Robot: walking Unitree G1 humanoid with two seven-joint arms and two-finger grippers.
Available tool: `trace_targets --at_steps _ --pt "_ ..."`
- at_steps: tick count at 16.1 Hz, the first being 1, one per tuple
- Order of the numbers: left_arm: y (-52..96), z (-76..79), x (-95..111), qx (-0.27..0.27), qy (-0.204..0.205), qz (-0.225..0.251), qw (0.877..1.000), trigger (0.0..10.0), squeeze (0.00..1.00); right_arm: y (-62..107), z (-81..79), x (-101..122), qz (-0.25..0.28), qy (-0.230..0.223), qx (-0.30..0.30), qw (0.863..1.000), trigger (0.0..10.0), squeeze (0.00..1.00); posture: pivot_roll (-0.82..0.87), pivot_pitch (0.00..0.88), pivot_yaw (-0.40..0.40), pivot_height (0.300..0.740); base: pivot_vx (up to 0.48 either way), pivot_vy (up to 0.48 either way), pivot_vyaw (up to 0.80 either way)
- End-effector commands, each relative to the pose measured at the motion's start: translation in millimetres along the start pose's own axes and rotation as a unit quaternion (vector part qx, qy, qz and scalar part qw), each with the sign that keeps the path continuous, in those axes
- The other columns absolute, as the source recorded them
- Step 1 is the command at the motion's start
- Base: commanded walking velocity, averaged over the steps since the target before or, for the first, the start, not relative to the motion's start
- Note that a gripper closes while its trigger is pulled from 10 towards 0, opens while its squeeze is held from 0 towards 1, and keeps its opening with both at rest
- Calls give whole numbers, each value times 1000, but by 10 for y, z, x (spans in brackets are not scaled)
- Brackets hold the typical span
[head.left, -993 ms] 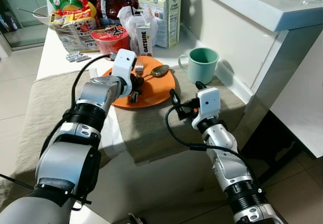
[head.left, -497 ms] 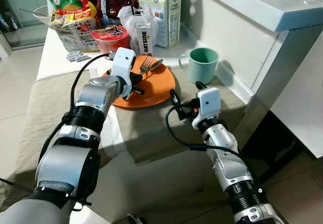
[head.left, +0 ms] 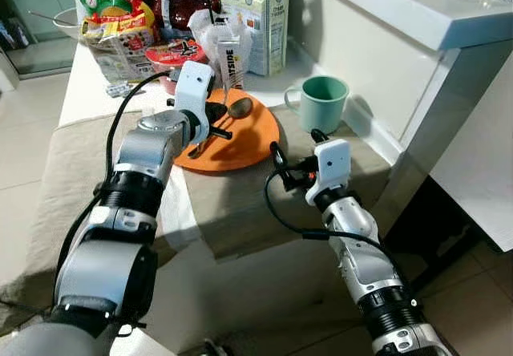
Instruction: Setting the table
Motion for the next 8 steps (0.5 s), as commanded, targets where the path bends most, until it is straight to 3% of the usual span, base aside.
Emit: trace_targets --at_steps 1,5,8 --pt "28 -5 52 2 2 10 1000 0 0 81 -14 -235 -56 -5 2 998 10000 0 -50 0 59 740 0 0 0" --pt "200 -69 7 44 -30 80 995 0 0 73 -20 -221 -53 -5 3 999 10000 0 -41 4 51 740 0 0 0" --pt "393 -160 -7 83 -31 137 987 0 0 14 68 -71 -25 -14 -23 999 10000 0 -37 5 53 740 0 0 0"
Point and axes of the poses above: a point about 5 cm out from each wrist's last joint towards the gripper, its own y axis pointing back from the gripper into the wrist, its own x axis along the axis of the wrist's last joint, z = x × y, the point moved 2 cm from there along -y, pointing out of the wrist towards the gripper, and after that the axes turned 3 degrees about y, right-handed, at the moved point
